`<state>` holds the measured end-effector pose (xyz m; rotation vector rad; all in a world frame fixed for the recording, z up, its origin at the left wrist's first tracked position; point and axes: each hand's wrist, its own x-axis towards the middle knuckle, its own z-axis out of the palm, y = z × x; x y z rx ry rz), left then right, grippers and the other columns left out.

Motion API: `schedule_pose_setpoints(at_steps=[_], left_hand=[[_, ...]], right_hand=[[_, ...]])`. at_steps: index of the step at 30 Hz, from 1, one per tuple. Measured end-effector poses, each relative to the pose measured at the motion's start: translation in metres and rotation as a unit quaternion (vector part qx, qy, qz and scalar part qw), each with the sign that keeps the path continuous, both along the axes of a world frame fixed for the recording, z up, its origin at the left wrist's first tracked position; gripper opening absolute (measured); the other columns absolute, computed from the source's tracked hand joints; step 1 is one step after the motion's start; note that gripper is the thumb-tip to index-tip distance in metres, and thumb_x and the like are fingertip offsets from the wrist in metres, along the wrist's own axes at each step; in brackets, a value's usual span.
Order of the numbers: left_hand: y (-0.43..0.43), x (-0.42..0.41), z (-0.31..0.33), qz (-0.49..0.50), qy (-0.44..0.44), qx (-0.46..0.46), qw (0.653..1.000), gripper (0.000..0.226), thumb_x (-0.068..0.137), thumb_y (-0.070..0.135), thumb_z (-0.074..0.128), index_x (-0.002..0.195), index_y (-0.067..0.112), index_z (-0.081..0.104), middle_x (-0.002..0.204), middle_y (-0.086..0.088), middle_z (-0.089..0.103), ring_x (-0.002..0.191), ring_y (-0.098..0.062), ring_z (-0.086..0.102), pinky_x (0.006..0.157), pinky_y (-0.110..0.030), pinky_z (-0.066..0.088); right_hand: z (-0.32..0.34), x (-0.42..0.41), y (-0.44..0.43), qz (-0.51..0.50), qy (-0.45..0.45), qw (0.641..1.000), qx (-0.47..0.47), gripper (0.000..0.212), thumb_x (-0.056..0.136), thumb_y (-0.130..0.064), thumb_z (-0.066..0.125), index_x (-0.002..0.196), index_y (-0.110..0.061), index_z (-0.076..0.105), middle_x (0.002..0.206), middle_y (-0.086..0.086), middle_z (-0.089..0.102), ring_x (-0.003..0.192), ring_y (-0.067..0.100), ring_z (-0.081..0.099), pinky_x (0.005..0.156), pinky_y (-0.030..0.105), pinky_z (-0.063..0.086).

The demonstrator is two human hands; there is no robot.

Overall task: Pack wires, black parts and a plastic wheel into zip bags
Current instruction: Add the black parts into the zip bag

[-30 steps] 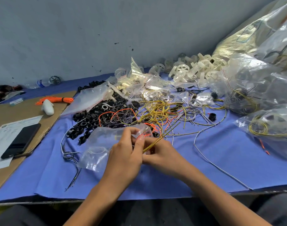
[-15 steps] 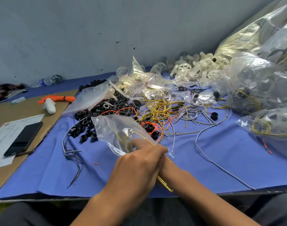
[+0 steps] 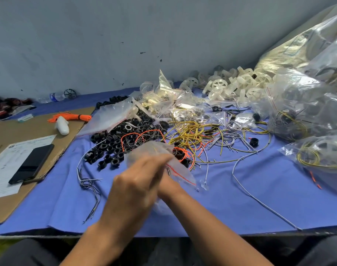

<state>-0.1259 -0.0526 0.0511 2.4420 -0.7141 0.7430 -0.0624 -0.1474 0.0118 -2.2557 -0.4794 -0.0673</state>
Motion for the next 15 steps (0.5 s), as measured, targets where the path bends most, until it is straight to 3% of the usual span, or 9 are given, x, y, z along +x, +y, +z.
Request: schedule_pose_setpoints(at_steps=[1,3,4,6,8,10,12,13,15], left_hand=[[0.007,0.005,0.003,0.026,-0.009,-0.014,1.0,0.033,0.095,0.019,0.05,0.122,0.018,0.069,0.096,0.004,0.063,0.086,-0.015,0.063,0.074,-0.024,0.047],[0.025,0.019,0.013,0.091,-0.019,-0.035,0.995,0.03,0.096,0.016,0.054,0.122,0.018,0.07,0.094,-0.002,0.067,0.083,-0.022,0.064,0.073,-0.03,0.046],[0.034,0.024,0.016,0.115,-0.023,-0.036,0.992,0.028,0.099,0.015,0.056,0.122,0.018,0.07,0.093,-0.005,0.068,0.081,-0.027,0.064,0.071,-0.034,0.046],[0.046,0.031,0.022,0.148,-0.018,-0.037,0.988,0.027,0.099,0.018,0.058,0.122,0.02,0.07,0.093,-0.008,0.07,0.079,-0.03,0.065,0.066,-0.039,0.048],[0.056,0.039,0.029,0.161,-0.02,-0.059,0.985,0.025,0.099,0.022,0.059,0.12,0.022,0.072,0.088,-0.005,0.073,0.072,-0.018,0.063,0.061,-0.035,0.047],[0.071,0.05,0.038,0.168,-0.017,-0.106,0.98,0.022,0.099,0.028,0.059,0.115,0.025,0.073,0.071,0.006,0.067,0.062,-0.006,0.056,0.053,-0.028,0.042],[0.086,0.064,0.046,0.161,-0.001,-0.182,0.97,0.024,0.098,0.037,0.057,0.113,0.026,0.073,0.072,0.007,0.066,0.06,-0.008,0.054,0.055,-0.028,0.042],[0.092,0.072,0.05,0.155,0.001,-0.234,0.96,0.027,0.097,0.041,0.055,0.111,0.026,0.073,0.073,0.005,0.067,0.056,-0.009,0.05,0.056,-0.027,0.041],[0.098,0.085,0.059,0.158,-0.016,-0.316,0.935,0.03,0.095,0.045,0.051,0.108,0.026,0.072,0.069,0.005,0.064,0.052,-0.006,0.045,0.059,-0.029,0.039]], right_hand=[[0.004,0.006,0.011,0.088,-0.017,0.995,-0.044,0.036,0.099,0.002,0.044,0.133,-0.008,0.048,0.079,-0.014,0.039,0.074,-0.009,0.052,0.07,0.011,0.038],[0.027,0.009,0.031,0.09,-0.071,0.986,-0.121,0.026,0.096,0.0,0.049,0.121,-0.006,0.052,0.1,0.012,0.058,0.102,0.024,0.057,0.08,0.028,0.037],[0.038,0.006,0.036,0.097,-0.042,0.98,-0.17,0.025,0.094,-0.001,0.05,0.119,-0.003,0.052,0.114,0.019,0.058,0.11,0.032,0.056,0.082,0.034,0.038],[0.044,-0.002,0.032,0.103,-0.066,0.958,-0.258,0.014,0.09,0.001,0.049,0.104,-0.002,0.051,0.115,0.024,0.06,0.106,0.039,0.058,0.071,0.037,0.037],[0.061,-0.015,0.016,0.143,-0.167,0.953,-0.207,0.019,0.087,0.003,0.049,0.101,-0.006,0.057,0.104,0.02,0.066,0.095,0.037,0.061,0.065,0.035,0.035],[0.082,-0.029,-0.004,0.164,-0.218,0.962,-0.015,0.024,0.089,-0.002,0.053,0.105,-0.014,0.066,0.096,0.002,0.072,0.086,0.023,0.067,0.066,0.035,0.046],[0.085,-0.032,-0.033,0.079,-0.196,0.956,0.203,0.021,0.091,-0.009,0.057,0.101,-0.023,0.069,0.08,-0.017,0.068,0.072,0.002,0.065,0.065,0.025,0.051],[0.081,-0.027,-0.047,-0.006,-0.198,0.953,0.227,0.018,0.091,-0.013,0.058,0.097,-0.025,0.069,0.074,-0.018,0.066,0.067,0.0,0.062,0.063,0.021,0.048],[0.059,-0.002,-0.073,-0.169,-0.164,0.969,0.073,0.014,0.092,-0.02,0.057,0.097,-0.022,0.07,0.08,-0.012,0.068,0.073,0.009,0.062,0.066,0.026,0.046]])
